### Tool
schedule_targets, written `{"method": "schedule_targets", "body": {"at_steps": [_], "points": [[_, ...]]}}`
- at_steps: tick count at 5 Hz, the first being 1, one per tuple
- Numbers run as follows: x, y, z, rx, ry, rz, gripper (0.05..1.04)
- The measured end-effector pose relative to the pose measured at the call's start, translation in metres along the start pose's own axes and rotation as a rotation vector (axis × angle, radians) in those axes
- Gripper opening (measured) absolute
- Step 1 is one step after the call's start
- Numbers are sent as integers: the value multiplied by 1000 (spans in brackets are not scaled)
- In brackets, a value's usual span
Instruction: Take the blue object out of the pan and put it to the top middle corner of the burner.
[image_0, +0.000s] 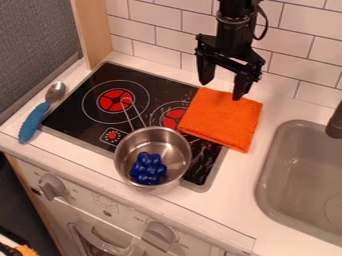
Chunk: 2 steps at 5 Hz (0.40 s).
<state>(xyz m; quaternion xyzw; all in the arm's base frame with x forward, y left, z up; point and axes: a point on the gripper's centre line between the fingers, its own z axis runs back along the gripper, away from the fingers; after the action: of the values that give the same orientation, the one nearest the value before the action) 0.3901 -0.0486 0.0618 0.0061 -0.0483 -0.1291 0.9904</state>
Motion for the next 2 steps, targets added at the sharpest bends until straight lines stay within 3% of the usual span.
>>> {"method": "schedule_targets", "body": {"at_steps": [1, 2], "points": [[-6, -2, -15, -10, 36, -1, 1001], [-36, -5, -16, -43, 60, -18, 1001]]}}
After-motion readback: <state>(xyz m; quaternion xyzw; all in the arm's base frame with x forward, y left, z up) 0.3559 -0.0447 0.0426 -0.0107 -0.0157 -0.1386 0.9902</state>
